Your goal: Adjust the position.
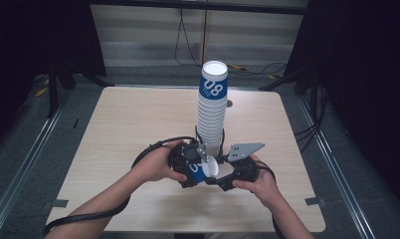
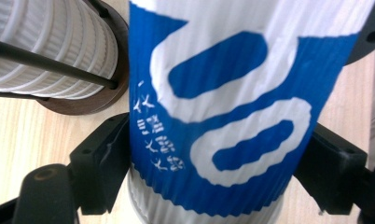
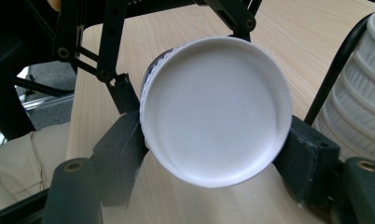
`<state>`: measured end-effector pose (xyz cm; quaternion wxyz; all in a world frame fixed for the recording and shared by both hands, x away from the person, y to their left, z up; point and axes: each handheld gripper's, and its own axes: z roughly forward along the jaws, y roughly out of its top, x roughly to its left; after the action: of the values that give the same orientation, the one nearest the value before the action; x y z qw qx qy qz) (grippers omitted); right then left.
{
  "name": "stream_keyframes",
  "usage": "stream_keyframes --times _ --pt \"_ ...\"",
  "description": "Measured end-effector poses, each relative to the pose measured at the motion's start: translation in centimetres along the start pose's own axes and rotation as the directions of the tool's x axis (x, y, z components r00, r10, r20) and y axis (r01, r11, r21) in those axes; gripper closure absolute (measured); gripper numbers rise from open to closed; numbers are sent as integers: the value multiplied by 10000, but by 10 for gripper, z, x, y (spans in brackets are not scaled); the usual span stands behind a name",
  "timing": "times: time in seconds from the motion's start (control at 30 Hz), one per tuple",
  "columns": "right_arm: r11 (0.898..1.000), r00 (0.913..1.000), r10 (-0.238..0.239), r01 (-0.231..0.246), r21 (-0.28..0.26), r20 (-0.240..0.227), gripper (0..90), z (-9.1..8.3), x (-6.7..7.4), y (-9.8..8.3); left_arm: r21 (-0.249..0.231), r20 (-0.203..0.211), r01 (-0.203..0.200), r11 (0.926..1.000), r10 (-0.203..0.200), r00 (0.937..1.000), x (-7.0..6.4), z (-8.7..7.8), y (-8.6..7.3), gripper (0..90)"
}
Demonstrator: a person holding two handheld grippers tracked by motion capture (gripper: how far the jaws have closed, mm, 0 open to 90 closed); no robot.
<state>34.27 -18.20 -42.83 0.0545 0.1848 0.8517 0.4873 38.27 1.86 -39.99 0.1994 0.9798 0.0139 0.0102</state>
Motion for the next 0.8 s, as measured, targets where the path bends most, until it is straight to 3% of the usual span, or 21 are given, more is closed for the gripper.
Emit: stream_keyframes --times 0.13,0.3,0.37,0.53,0.6,0.63,0.7,0.8 --pt "10000 10000 55 -55 -74 -19 289 0 0 0 -329 134 135 9994 -131 9998 1 -3 -5 175" --pt "10000 10000 -1 1 -73 -18 289 0 1 0 -528 151 -109 9985 117 9998 3 -6 -8 174" --pt "10000 10000 -1 1 -81 -1 290 0 1 0 -661 240 97 9978 -82 9997 3 -6 -10 174" --pt "9999 10000 -35 35 -132 12 292 0 0 0 -783 208 -51 9969 67 9998 4 -8 -11 174" --pt "9998 10000 -13 13 -173 11 292 -1 0 0 -1039 268 -71 9946 99 9996 6 -8 -12 174" --pt "9998 10000 7 -6 -200 32 293 -2 0 -1 -1171 329 142 9930 -104 9994 5 -8 -13 174" --pt "9997 10000 72 -71 -243 9 293 -3 -1 -2 -1283 301 63 9917 -25 9995 5 -9 -14 174" --pt "9999 10000 0 0 -147 20 294 -3 -1 -3 -1088 235 -173 9939 199 9995 6 -10 -13 172"
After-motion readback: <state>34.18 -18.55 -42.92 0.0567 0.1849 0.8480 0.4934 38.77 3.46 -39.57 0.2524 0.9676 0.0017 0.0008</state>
